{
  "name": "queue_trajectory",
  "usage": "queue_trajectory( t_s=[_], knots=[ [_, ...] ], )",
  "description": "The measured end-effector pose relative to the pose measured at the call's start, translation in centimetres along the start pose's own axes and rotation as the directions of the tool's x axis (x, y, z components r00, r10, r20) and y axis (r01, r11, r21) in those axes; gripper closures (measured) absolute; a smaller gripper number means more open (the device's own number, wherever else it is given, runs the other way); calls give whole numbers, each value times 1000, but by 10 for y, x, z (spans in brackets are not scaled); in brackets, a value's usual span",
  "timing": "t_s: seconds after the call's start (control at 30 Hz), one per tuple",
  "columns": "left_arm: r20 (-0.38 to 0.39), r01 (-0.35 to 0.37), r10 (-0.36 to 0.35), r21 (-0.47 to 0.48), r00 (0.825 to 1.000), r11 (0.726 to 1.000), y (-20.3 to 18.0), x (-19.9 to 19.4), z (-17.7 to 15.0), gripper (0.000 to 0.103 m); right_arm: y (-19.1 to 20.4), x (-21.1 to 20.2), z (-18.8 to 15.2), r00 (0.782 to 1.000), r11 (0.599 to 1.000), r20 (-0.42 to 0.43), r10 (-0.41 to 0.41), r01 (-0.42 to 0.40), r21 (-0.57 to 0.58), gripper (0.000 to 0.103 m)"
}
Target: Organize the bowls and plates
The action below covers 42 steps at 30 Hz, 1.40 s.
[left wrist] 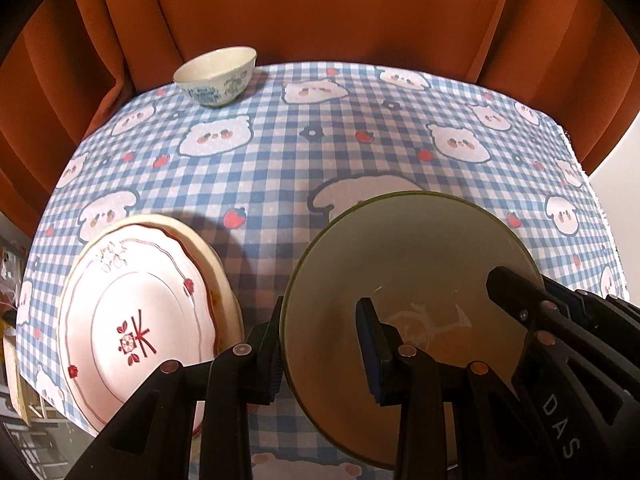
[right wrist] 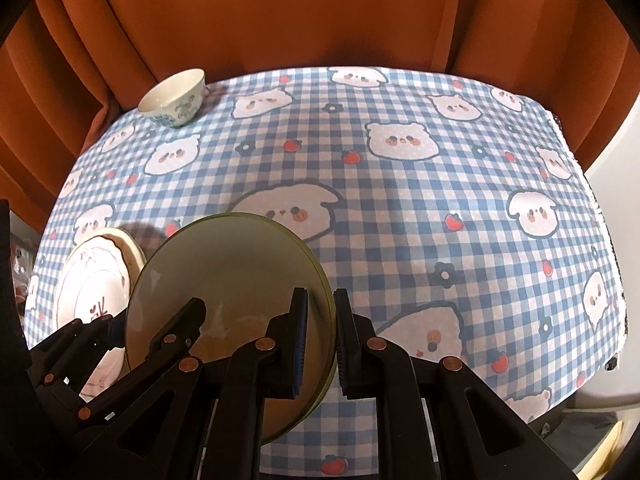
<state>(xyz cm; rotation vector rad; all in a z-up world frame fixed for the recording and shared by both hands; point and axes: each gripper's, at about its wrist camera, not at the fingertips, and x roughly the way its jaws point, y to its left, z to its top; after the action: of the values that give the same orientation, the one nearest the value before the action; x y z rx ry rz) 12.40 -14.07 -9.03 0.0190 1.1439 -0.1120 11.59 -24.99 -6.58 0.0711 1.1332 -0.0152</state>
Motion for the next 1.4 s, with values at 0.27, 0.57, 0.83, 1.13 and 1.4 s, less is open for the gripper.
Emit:
queue_trajectory(
  t_s=[0.27,0.57,0.83,1.13,1.4],
  knots=[
    [-6,-21,22,12,1000,1000,-3,7,-2,71,-1,10,0,1000,1000,-20,-3,3,-6,87],
    [-3,-23,24,21,1000,999,-5,12,-10,71,0,14,-8,1000,999,13,-25,25,-22,87],
    [-1,-6,6,19,1000,1000,-2,9,-16,69,4,11,-14,998,999,36,-49,49,-14,86],
    [20,33,-35,66,999,997,3,-7,-18,44,11,3,-20,998,998,18,-67,67,6,64],
    [86,68,-77,98,993,993,26,-33,-10,27,30,-21,-19,994,995,71,-81,77,59,40]
  ],
)
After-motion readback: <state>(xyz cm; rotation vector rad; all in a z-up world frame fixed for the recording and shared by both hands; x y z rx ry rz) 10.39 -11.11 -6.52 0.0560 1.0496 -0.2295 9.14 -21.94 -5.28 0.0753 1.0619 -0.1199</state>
